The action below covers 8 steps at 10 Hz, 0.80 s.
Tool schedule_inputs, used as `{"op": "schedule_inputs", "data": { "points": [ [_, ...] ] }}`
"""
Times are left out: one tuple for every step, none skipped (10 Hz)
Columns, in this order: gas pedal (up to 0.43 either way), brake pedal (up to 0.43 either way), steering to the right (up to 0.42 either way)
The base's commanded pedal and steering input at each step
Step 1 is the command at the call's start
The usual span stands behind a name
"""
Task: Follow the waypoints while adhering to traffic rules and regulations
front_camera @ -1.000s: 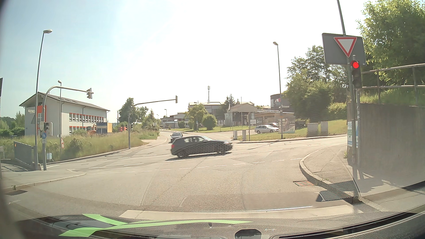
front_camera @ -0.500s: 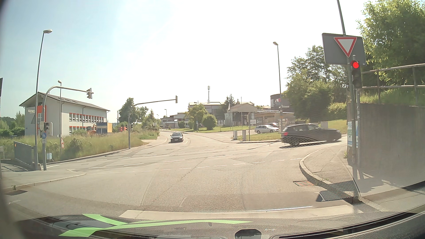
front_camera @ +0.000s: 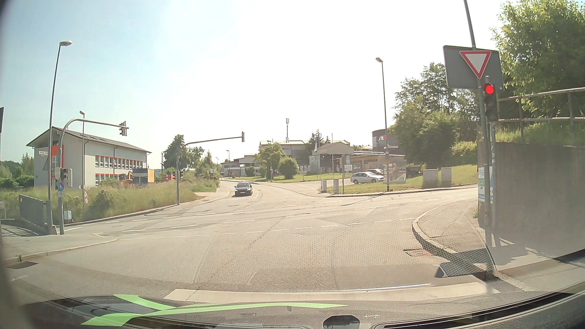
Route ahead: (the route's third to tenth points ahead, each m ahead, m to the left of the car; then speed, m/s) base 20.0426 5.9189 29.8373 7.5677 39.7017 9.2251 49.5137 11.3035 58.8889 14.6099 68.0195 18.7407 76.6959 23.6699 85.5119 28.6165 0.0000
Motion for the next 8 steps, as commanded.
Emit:
{"op": "schedule_inputs", "data": {
  "points": [
    [0.0,0.22,0.008],
    [0.0,0.22,0.008],
    [0.0,0.22,0.008],
    [0.0,0.22,0.008],
    [0.0,0.22,0.008],
    [0.0,0.22,0.008],
    [0.0,0.22,0.008],
    [0.0,0.22,0.008]
  ]
}}
